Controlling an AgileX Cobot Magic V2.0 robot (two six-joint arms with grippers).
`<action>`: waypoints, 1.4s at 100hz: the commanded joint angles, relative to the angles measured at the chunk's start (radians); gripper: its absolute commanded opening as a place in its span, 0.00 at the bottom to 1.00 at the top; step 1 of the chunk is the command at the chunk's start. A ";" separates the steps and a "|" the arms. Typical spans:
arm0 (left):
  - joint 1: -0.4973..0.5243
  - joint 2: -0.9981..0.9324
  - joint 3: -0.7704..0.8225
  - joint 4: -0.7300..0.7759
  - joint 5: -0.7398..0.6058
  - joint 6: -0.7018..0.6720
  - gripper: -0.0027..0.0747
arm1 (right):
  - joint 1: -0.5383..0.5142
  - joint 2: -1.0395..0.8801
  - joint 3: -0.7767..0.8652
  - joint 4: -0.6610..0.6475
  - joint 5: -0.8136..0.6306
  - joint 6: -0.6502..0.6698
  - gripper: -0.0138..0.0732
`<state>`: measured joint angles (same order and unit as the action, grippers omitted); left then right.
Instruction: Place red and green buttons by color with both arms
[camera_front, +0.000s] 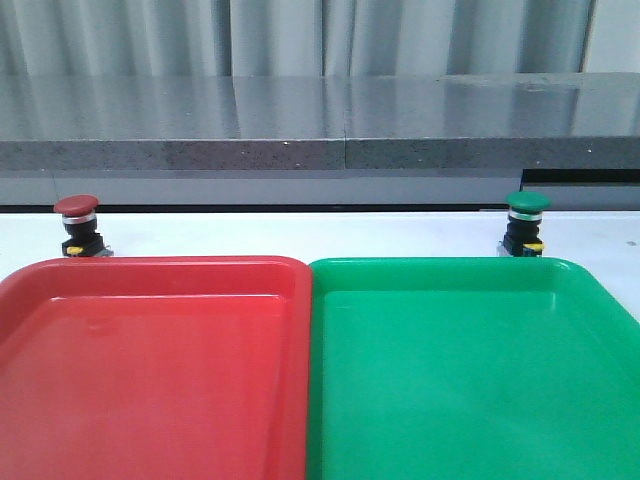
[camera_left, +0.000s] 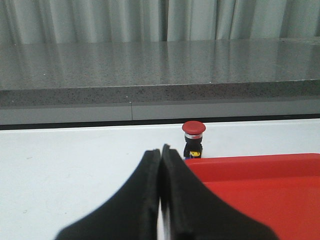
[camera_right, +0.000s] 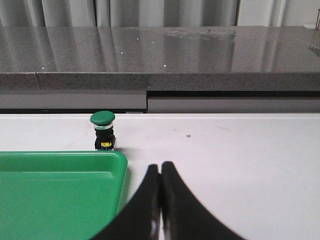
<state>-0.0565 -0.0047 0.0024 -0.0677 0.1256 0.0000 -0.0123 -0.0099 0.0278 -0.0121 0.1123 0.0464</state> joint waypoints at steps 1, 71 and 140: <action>0.002 -0.031 0.010 -0.003 -0.078 0.000 0.01 | -0.003 -0.023 -0.019 -0.002 -0.089 0.002 0.10; 0.002 -0.031 0.010 0.005 -0.132 0.000 0.01 | -0.003 -0.023 -0.019 -0.002 -0.089 0.002 0.10; 0.002 0.280 -0.421 0.005 0.167 0.000 0.01 | -0.003 -0.023 -0.019 -0.002 -0.088 0.002 0.10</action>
<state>-0.0565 0.2033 -0.3307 -0.0616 0.2970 0.0000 -0.0123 -0.0099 0.0278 -0.0121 0.1107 0.0468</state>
